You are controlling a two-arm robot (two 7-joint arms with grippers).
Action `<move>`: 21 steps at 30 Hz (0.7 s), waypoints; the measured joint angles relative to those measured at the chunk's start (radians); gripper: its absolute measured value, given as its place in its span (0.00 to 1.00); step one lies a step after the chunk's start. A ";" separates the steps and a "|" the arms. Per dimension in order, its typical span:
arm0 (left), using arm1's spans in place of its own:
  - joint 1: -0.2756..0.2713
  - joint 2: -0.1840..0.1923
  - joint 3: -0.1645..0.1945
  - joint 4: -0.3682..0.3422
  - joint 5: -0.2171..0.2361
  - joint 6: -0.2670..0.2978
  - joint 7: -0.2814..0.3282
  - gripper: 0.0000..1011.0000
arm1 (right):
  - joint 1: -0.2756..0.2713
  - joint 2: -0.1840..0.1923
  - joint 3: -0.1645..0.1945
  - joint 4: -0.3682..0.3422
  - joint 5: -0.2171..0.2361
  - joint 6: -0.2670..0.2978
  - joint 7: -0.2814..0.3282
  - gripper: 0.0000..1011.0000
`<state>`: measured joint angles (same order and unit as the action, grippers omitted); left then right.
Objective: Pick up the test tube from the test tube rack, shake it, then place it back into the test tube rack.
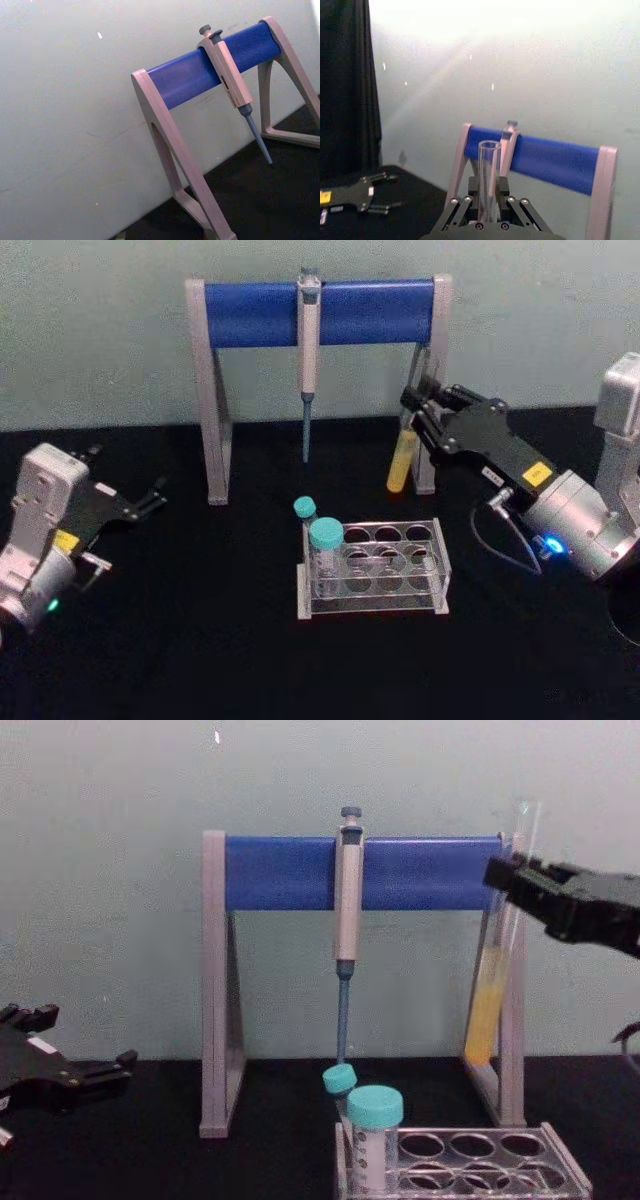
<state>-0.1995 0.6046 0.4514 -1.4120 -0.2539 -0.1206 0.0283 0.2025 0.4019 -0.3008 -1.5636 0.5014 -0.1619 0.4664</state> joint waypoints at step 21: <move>0.000 0.000 0.000 0.000 0.000 0.000 0.000 0.99 | -0.021 -0.029 0.019 0.019 -0.082 -0.107 0.010 0.23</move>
<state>-0.1995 0.6047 0.4514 -1.4120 -0.2539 -0.1205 0.0283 0.1819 0.3727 -0.2818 -1.5443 0.4195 -0.2692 0.4765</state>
